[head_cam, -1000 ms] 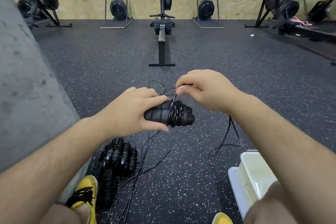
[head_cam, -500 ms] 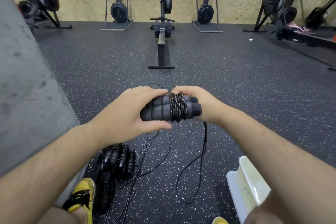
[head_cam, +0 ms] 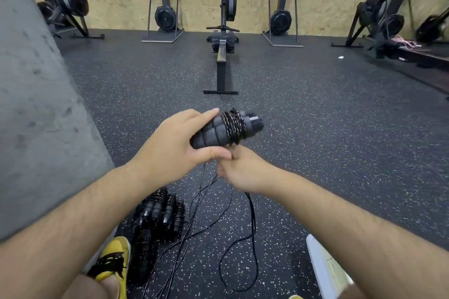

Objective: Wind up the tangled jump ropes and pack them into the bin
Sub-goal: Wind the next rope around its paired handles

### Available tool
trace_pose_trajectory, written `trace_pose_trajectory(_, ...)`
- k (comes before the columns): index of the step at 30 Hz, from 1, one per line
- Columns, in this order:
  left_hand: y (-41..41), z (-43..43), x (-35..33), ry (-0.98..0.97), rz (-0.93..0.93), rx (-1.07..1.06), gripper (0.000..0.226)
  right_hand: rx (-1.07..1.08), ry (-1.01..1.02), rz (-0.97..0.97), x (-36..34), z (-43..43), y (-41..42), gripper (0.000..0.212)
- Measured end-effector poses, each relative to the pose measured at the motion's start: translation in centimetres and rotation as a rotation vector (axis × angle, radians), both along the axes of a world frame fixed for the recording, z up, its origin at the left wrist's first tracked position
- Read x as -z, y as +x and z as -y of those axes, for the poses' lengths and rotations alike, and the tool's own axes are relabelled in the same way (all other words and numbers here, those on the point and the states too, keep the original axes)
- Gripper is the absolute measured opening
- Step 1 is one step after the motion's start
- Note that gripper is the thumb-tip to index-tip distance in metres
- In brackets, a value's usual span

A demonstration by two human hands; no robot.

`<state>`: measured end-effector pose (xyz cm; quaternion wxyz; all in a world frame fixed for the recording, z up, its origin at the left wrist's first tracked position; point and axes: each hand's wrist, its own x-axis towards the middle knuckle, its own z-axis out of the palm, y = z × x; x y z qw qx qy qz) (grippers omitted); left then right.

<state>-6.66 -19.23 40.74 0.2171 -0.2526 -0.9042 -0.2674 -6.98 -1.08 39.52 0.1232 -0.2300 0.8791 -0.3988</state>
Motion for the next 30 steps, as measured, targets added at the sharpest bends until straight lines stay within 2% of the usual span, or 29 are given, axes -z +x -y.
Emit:
trace_pose_trajectory(3,-0.6,0.7,0.0,-0.028,0.028,-0.077,0.099,-0.028,0.155,-0.085,-0.7,0.3,0.5,0.03)
trace_pose_trajectory(6,-1.7,1.6,0.4,-0.179,-0.049,-0.101,0.104,-0.09,0.334,-0.124,-1.2,0.2,1.7,0.036)
trace_pose_trajectory(8,-2.4,2.1,0.5,-0.256,-0.083,-0.116,0.106,-0.071,0.382,-0.185,-2.2,-0.2,2.2,0.034)
trace_pose_trajectory(11,-3.1,2.8,0.4,-0.351,-0.127,-0.125,0.106,-0.029,0.375,-0.28,-4.0,-1.7,2.2,0.03)
trace_pose_trajectory(16,-3.4,2.8,0.8,-0.519,-0.132,-0.123,0.104,-0.105,0.317,-0.359,-5.5,-3.5,2.7,0.023)
trace_pose_trajectory(23,-2.9,1.6,1.1,-0.572,-0.116,-0.002,0.088,-0.024,0.354,-0.684,-5.2,-4.7,0.5,0.019)
trace_pose_trajectory(27,-1.8,0.5,0.9,-0.525,-0.082,0.12,0.082,0.016,0.295,-0.674,-5.1,-5.8,-1.6,0.015)
trace_pose_trajectory(30,-0.8,-0.5,0.2,-0.466,-0.081,0.194,0.08,0.061,0.179,-0.559,-4.5,-6.8,-3.3,0.01)
